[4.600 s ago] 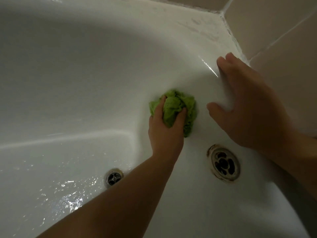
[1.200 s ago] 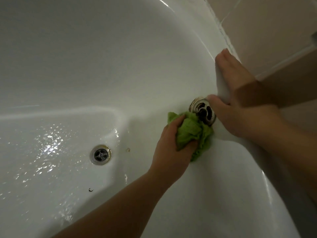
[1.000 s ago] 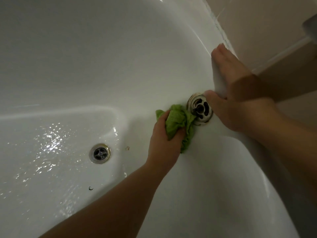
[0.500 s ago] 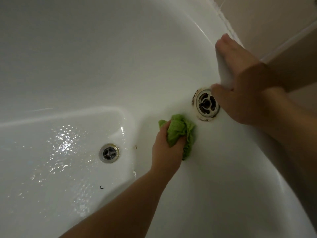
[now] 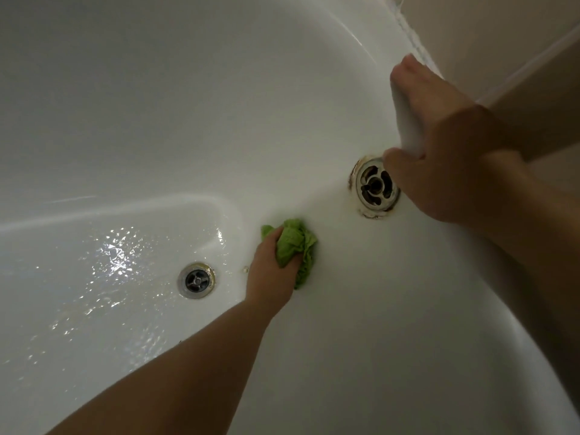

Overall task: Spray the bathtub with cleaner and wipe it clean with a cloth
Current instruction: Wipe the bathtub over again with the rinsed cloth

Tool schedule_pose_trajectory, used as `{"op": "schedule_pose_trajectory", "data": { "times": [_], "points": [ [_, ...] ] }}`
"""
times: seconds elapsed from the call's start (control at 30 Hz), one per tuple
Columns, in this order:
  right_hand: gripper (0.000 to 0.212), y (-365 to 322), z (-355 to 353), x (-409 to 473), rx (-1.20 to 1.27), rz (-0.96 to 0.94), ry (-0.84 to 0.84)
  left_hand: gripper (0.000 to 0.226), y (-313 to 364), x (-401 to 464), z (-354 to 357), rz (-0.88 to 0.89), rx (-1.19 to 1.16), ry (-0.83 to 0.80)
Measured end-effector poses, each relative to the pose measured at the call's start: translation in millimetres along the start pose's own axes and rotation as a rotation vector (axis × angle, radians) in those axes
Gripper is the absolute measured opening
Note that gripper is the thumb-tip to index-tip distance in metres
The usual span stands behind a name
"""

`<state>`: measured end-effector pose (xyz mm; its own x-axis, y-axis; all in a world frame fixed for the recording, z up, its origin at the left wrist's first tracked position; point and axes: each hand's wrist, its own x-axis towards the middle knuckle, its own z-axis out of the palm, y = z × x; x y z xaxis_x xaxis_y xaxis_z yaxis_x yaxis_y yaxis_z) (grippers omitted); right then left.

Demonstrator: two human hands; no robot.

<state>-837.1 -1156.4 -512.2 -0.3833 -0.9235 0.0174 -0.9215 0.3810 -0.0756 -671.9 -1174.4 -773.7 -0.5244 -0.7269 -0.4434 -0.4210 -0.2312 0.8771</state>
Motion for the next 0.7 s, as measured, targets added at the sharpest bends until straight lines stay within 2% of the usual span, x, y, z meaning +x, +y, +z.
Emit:
{"op": "schedule_pose_trajectory", "data": {
  "times": [0.07,0.13,0.23,0.33,0.37,0.4,0.43,0.5,0.57,0.7],
  "points": [
    [0.079,1,0,-1,0.001,0.013,0.007,0.062,-17,-1,-3,-0.082,0.105,0.024],
    [0.082,1,1,-2,0.006,0.009,0.02,0.058,-25,-20,1,-0.126,0.132,0.034],
    [0.081,0,2,-2,0.018,-0.001,0.058,0.038,-9,-41,12,-0.16,-0.033,-0.055],
    [0.079,-2,2,-4,0.018,0.003,0.071,0.037,13,-26,10,-0.06,-0.111,-0.053],
    [0.079,-3,1,-4,0.014,0.005,0.065,0.026,18,-19,8,-0.054,-0.101,-0.034],
    [0.079,-4,1,-4,0.011,0.004,0.059,0.013,18,-14,7,-0.073,-0.074,-0.012],
    [0.078,-4,1,-5,0.01,0.008,0.057,0.009,19,-13,7,-0.107,-0.056,0.018],
    [0.077,-5,-2,-7,0.02,0.026,0.057,0.01,24,-26,11,-0.215,-0.085,0.049],
    [0.075,-6,-3,-15,0.044,0.044,0.062,0.012,39,-49,17,-0.243,-0.189,0.013],
    [0.07,-1,-3,-44,0.061,0.055,0.11,0.016,96,-78,15,-0.021,-0.394,-0.058]
  ]
}}
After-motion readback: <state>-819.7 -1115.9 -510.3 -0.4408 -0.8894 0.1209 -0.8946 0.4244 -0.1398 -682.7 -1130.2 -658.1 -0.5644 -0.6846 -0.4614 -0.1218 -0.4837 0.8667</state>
